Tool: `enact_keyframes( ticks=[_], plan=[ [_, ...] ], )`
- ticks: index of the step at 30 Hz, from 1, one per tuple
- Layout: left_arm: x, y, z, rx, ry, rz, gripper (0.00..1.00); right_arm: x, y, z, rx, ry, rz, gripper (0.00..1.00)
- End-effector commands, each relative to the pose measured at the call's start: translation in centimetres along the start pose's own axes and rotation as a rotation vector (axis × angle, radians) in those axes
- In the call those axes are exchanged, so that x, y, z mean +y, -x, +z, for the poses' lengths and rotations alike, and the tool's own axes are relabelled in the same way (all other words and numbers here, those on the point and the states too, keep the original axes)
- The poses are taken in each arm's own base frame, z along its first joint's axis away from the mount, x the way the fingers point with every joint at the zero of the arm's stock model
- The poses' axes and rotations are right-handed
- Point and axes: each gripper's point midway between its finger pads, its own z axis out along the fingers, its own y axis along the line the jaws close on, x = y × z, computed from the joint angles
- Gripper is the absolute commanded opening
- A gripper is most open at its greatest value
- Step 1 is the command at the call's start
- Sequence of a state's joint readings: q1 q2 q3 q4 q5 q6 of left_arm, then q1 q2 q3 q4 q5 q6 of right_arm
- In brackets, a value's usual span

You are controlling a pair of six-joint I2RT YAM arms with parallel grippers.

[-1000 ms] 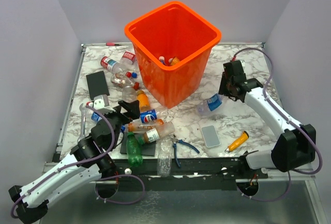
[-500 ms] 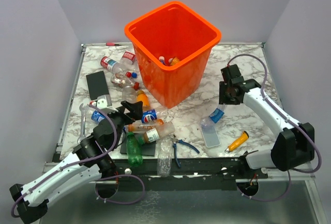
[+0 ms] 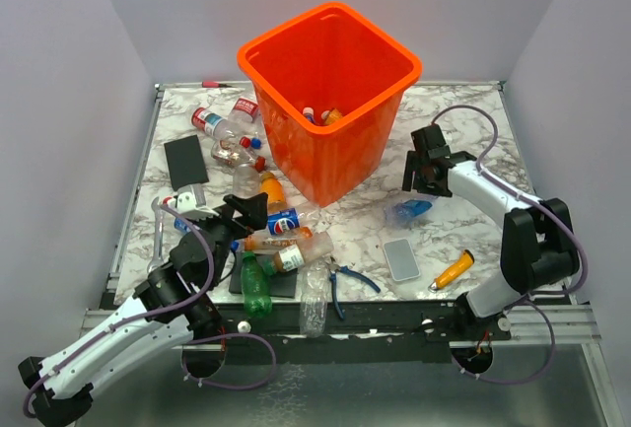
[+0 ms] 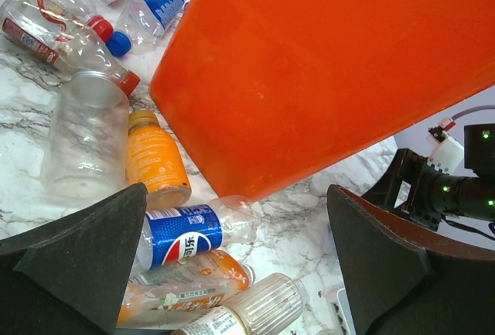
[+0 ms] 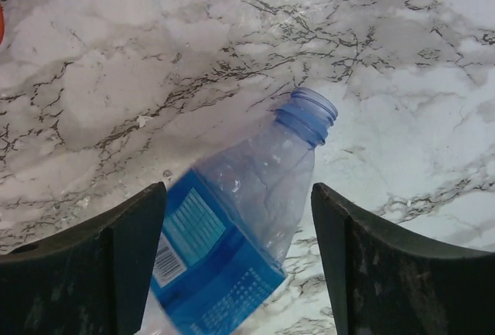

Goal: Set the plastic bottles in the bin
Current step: Move the plastic bottle to the center of the board, then pick up the plastic bottle at the center of the board.

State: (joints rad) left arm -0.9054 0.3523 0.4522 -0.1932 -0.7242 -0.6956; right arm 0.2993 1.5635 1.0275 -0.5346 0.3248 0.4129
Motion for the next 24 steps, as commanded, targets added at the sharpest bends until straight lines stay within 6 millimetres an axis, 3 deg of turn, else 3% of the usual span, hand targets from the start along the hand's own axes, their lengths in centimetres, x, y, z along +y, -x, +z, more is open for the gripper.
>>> enact_keyframes(
  ticks=[1,4,8,13,19,24],
  plan=[
    [0.8,0.2,-0.3,-0.012,0.027,0.006,0.99,0.8,2.7,-0.9,-0.085,0.026,0.119,0.82],
    [0.9,0.2,-0.3,-0.012,0.029,0.006,0.99,0.7,2.1,-2.6,-0.096,0.065,0.199,0.87],
    [0.9,-0.1,-0.2,-0.003,0.033,0.006,0.99,0.5,-0.1,-4.5,-0.099,0.131,0.359,0.90],
    [0.9,-0.6,0.0,0.015,0.035,0.014,0.99,-0.3,-2.6,-5.6,-0.106,0.161,0.555,0.96],
    [1.0,0.0,-0.3,-0.002,0.036,0.012,0.99,-0.4,-5.2,-3.9,-0.098,0.173,0.659,0.98],
    [1.4,0.4,-0.7,-0.017,0.039,0.000,0.99,-0.4,-5.8,-1.9,-0.127,0.170,0.743,0.96]
  ],
)
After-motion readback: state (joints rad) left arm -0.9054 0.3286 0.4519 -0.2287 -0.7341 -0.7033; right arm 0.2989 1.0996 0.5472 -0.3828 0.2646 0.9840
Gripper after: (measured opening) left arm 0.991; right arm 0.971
